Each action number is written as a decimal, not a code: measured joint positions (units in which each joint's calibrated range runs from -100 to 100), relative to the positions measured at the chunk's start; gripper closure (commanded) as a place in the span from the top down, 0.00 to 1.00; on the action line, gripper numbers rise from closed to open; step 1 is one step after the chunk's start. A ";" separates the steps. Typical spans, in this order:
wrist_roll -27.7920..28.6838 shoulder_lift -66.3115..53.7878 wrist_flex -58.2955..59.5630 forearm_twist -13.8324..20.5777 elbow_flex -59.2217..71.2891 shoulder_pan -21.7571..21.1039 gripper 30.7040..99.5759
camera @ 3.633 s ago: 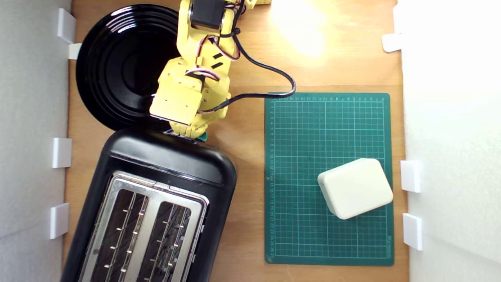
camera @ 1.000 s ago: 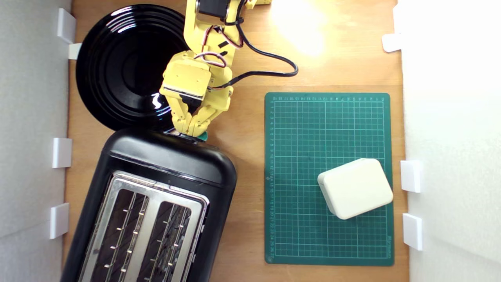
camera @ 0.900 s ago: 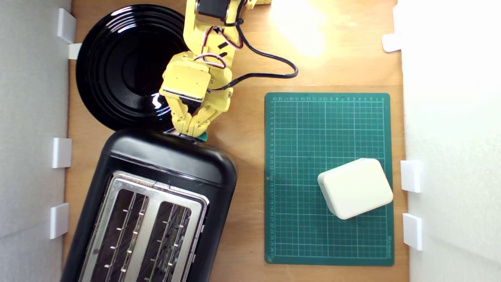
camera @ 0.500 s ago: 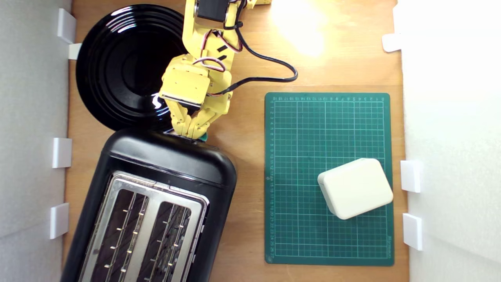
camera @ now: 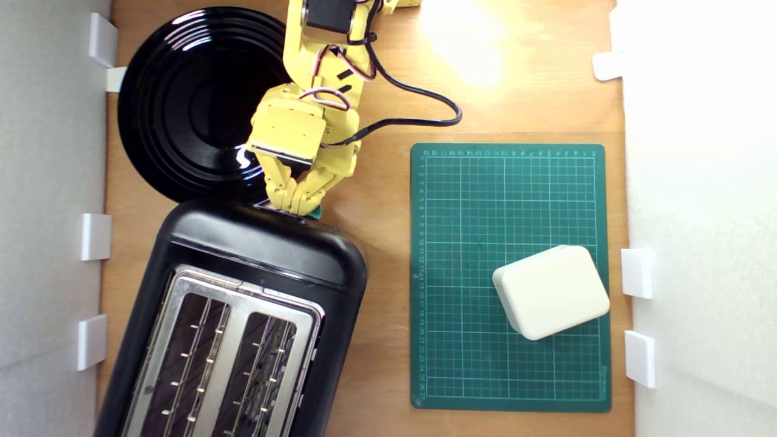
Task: Start toaster
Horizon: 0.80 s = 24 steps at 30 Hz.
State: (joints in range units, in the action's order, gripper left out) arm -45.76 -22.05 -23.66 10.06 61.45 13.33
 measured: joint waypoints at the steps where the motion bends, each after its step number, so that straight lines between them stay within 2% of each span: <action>1: 0.00 -0.83 0.00 0.10 0.09 0.09 0.01; 14: -0.38 -12.01 -1.62 0.39 7.69 -1.08 0.01; 24: -0.27 -33.93 -1.53 -0.48 8.90 -0.54 0.01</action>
State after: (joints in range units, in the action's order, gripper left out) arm -46.03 -55.98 -25.19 9.58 70.34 12.79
